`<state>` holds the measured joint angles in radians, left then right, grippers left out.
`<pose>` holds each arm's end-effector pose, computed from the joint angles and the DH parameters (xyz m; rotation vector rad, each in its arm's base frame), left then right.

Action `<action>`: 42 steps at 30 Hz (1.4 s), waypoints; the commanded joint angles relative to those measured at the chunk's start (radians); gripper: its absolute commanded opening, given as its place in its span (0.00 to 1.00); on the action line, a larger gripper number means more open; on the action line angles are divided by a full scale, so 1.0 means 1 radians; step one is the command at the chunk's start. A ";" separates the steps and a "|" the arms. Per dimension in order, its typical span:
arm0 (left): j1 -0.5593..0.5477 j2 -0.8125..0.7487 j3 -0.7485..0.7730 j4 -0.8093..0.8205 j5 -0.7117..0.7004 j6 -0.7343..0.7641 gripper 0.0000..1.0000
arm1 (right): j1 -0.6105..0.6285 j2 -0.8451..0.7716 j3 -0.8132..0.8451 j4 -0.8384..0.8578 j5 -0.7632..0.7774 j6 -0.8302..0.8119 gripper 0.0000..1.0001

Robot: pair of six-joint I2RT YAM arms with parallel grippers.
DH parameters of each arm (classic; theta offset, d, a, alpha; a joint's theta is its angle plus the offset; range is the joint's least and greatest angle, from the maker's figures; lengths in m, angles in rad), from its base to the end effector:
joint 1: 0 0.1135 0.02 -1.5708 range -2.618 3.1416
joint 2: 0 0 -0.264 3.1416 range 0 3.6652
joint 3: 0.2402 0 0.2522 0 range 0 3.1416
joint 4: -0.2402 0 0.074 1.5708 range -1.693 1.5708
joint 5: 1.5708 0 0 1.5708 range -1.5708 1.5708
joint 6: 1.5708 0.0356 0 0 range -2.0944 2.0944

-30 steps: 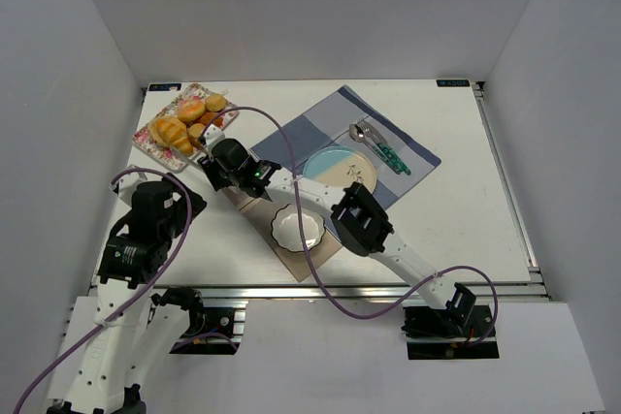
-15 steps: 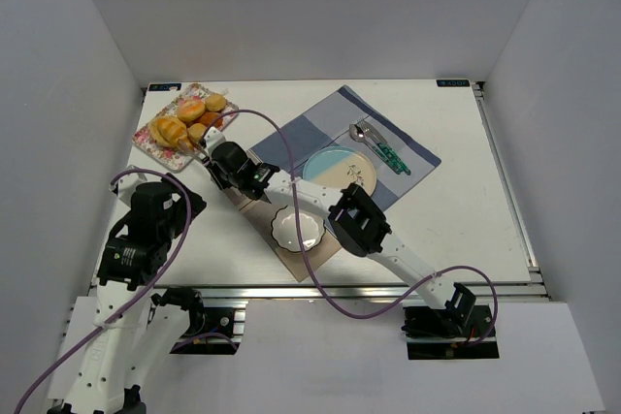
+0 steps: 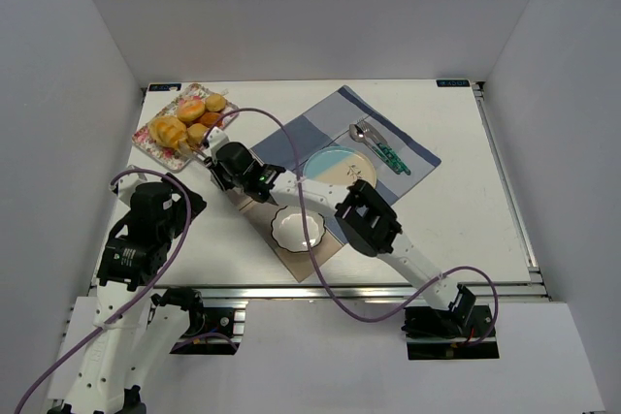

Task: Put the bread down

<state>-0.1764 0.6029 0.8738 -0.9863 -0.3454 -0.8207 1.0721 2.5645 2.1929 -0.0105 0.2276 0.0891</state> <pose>0.1042 -0.0063 0.3160 -0.8753 2.0618 -0.1446 0.2903 0.5162 0.1840 -0.7981 1.8144 0.5438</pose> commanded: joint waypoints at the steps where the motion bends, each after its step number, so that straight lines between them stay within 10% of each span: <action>1: 0.000 0.001 -0.010 0.021 0.017 -0.003 0.98 | 0.009 -0.220 -0.085 0.185 -0.005 -0.009 0.00; 12: 0.000 0.011 -0.007 0.038 0.046 -0.008 0.98 | 0.006 -0.578 -0.508 0.305 0.090 -0.063 0.00; 26: -0.001 0.044 -0.081 0.159 0.146 0.000 0.98 | -0.181 -1.230 -1.333 -0.170 0.401 0.251 0.00; 37: -0.001 0.115 -0.118 0.233 0.194 0.008 0.98 | -0.190 -1.261 -1.389 -0.327 0.360 0.331 0.00; 42: -0.001 0.115 -0.121 0.241 0.190 0.008 0.98 | -0.190 -1.296 -1.378 -0.341 0.346 0.333 0.26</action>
<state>-0.1764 0.7238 0.7609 -0.7746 -0.1673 -0.8204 0.8783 1.3155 0.8070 -0.3267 0.5758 0.3939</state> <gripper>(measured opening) 0.982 0.370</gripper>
